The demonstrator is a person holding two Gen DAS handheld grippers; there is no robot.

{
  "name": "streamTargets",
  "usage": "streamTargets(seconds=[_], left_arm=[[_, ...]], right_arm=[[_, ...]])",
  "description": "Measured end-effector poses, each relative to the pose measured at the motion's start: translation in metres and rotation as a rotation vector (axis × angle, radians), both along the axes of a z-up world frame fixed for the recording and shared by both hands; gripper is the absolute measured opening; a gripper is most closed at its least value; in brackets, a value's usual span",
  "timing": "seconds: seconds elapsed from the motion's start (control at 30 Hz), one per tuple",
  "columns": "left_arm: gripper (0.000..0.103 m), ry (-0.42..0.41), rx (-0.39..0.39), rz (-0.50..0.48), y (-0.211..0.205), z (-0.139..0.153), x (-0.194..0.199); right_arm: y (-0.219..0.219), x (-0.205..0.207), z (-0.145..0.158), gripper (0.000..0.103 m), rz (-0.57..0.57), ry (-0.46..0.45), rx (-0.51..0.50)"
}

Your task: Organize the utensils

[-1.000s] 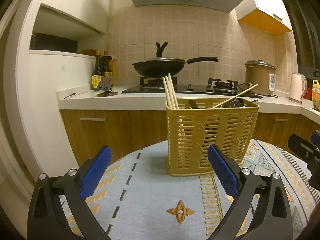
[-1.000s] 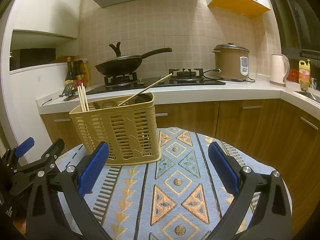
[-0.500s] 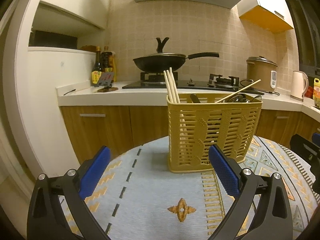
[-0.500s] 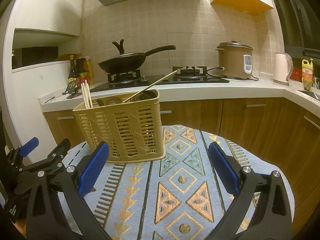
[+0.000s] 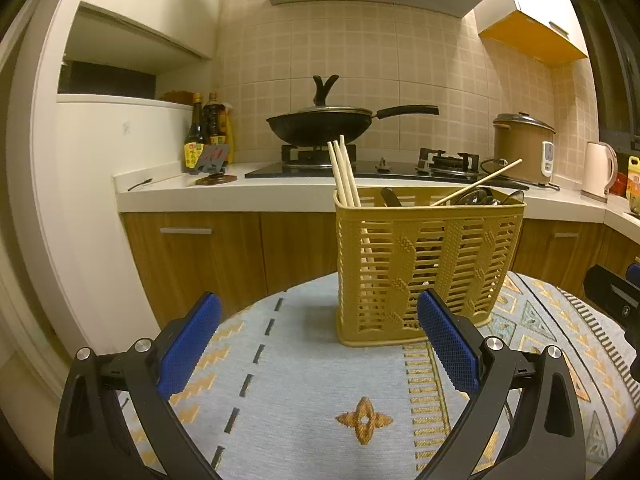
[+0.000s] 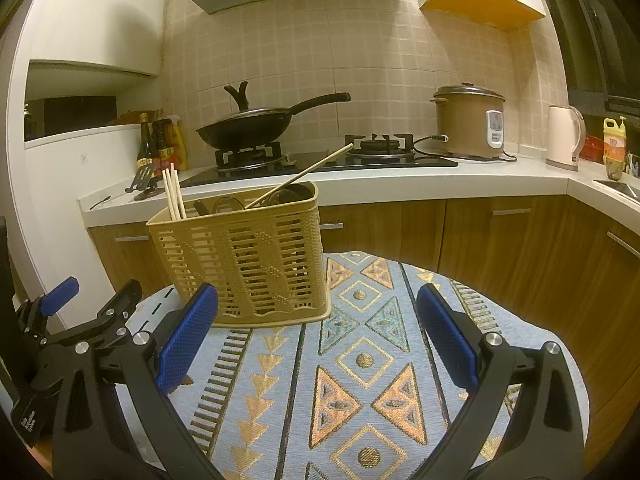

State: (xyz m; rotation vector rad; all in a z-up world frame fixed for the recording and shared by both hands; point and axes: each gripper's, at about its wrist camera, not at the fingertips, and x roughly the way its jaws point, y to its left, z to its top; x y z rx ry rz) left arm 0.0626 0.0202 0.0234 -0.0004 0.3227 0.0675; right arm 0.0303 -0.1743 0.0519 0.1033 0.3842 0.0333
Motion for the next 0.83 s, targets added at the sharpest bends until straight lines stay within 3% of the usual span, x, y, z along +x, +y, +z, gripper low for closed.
streamTargets(seconds=[0.63,0.83], left_arm=[[0.096,0.008,-0.070,-0.008,0.012,0.002,0.002],[0.096,-0.002,-0.040,0.002,0.008,0.001,-0.001]], right_arm=[[-0.004,-0.001,0.001,0.095,0.004,-0.007,0.009],[-0.004,-0.001,0.001,0.095,0.006,-0.006,0.008]])
